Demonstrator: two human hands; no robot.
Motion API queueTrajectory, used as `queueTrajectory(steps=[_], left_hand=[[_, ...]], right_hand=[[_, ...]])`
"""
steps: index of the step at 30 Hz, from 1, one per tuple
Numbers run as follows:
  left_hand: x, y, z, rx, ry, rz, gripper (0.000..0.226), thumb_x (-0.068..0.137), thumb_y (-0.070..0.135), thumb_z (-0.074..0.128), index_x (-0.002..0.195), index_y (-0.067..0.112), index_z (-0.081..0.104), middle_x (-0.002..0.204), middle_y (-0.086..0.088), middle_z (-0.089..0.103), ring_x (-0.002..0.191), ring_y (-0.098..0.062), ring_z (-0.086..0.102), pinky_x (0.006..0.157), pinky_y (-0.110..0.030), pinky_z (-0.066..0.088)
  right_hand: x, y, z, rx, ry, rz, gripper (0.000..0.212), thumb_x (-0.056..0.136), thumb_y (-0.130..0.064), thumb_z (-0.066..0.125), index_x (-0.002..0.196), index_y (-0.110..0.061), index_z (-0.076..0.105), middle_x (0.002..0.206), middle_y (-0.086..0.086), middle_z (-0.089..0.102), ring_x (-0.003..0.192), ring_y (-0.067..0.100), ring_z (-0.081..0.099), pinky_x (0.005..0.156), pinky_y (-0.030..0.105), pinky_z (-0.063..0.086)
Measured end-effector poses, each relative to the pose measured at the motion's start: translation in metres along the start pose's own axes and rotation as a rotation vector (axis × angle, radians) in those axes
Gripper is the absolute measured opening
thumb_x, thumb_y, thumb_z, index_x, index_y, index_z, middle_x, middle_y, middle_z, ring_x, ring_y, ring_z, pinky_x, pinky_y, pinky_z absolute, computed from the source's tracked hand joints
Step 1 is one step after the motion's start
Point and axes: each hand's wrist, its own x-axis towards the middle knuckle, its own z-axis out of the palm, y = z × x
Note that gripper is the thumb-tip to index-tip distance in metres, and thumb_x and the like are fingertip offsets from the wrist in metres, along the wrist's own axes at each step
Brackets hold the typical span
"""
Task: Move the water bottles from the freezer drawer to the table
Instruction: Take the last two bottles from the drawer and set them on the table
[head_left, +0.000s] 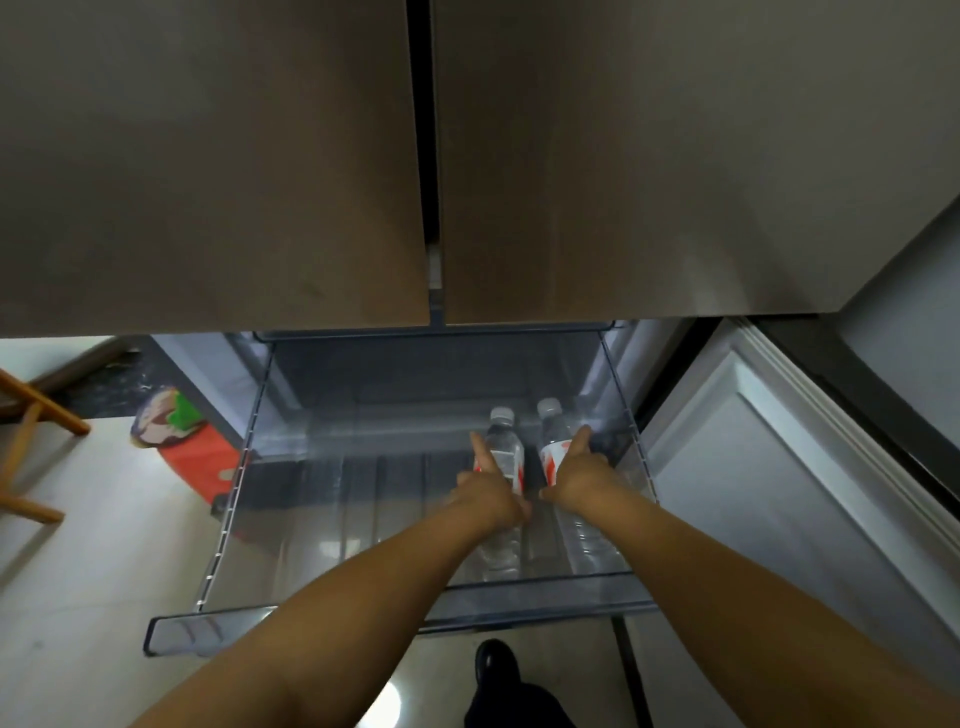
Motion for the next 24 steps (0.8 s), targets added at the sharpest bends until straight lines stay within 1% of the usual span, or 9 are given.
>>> queueTrajectory(steps=[3,9,10,12,14,15,19,21,24], left_hand=[[0.005,-0.001,-0.002,-0.048,-0.015,-0.012,0.124,0.080,0.022,0.073,0.142,0.029,-0.034,0.151,-0.021,0.024,0.133,-0.037,0.040,0.110,-0.048,0.037],[0.019,-0.021,-0.015,-0.151,-0.060,0.152,0.119,0.083,0.023,0.068,0.142,0.017,-0.035,0.139,-0.018,0.048,0.123,-0.032,0.053,0.103,-0.040,0.045],[0.021,-0.025,-0.021,-0.237,-0.090,0.167,0.115,0.084,0.021,0.067,0.145,0.015,-0.029,0.137,-0.017,0.050,0.121,-0.031,0.055,0.100,-0.038,0.047],[0.024,-0.031,-0.031,-0.472,-0.175,0.193,0.096,0.083,0.019,0.070,0.151,0.015,0.000,0.126,-0.014,0.056,0.104,-0.026,0.062,0.081,-0.033,0.058],[0.017,-0.033,-0.043,-0.666,-0.269,0.182,0.069,0.084,0.014,0.069,0.141,0.011,0.030,0.107,-0.012,0.061,0.083,-0.022,0.066,0.054,-0.029,0.058],[0.014,-0.035,-0.048,-0.743,-0.318,0.163,0.060,0.085,0.012,0.067,0.137,0.009,0.037,0.100,-0.012,0.063,0.077,-0.023,0.067,0.052,-0.030,0.057],[-0.001,-0.025,-0.071,-0.894,-0.508,0.125,0.052,0.075,0.015,0.071,0.123,0.007,0.054,0.089,-0.010,0.069,0.071,-0.023,0.070,0.066,-0.036,0.057],[-0.007,-0.018,-0.078,-0.896,-0.540,0.128,0.037,0.074,0.024,0.067,0.108,0.011,0.061,0.085,-0.008,0.070,0.073,-0.022,0.068,0.075,-0.035,0.054],[-0.020,-0.012,-0.084,-0.959,-0.559,0.147,0.039,0.080,0.032,0.065,0.113,0.011,0.061,0.101,-0.013,0.067,0.092,-0.027,0.065,0.090,-0.040,0.050]], right_hand=[[0.005,0.002,0.004,-0.035,0.038,0.006,0.107,0.086,-0.037,0.065,0.149,-0.021,-0.021,0.152,0.022,0.023,0.135,0.039,0.037,0.109,0.048,0.036],[0.012,0.010,-0.002,0.162,0.030,-0.002,0.110,0.082,-0.040,0.067,0.149,-0.018,-0.017,0.151,0.018,0.028,0.131,0.038,0.041,0.105,0.044,0.042],[0.012,0.009,-0.005,0.220,0.002,-0.007,0.107,0.082,-0.039,0.068,0.150,-0.016,-0.012,0.150,0.018,0.029,0.131,0.036,0.041,0.105,0.043,0.042],[0.012,0.010,-0.013,0.438,-0.080,-0.018,0.088,0.081,-0.033,0.072,0.146,-0.010,0.017,0.132,0.016,0.048,0.115,0.032,0.055,0.092,0.040,0.050],[0.008,0.012,-0.021,0.736,-0.185,-0.004,0.064,0.077,-0.030,0.076,0.126,-0.006,0.044,0.106,0.013,0.063,0.093,0.028,0.064,0.083,0.041,0.054],[0.004,0.013,-0.025,0.838,-0.240,0.015,0.057,0.076,-0.030,0.077,0.122,-0.007,0.051,0.101,0.013,0.067,0.090,0.029,0.066,0.083,0.043,0.055],[-0.010,0.010,-0.047,1.030,-0.447,-0.046,0.037,0.081,-0.026,0.071,0.112,-0.009,0.062,0.084,0.009,0.070,0.073,0.024,0.068,0.068,0.036,0.057],[-0.021,0.008,-0.056,1.122,-0.529,-0.091,0.028,0.083,-0.025,0.068,0.105,-0.008,0.064,0.082,0.010,0.071,0.074,0.025,0.068,0.070,0.039,0.057],[-0.038,0.004,-0.063,1.236,-0.584,-0.150,0.037,0.079,-0.030,0.070,0.108,-0.007,0.064,0.093,0.014,0.071,0.082,0.028,0.070,0.077,0.041,0.056]])
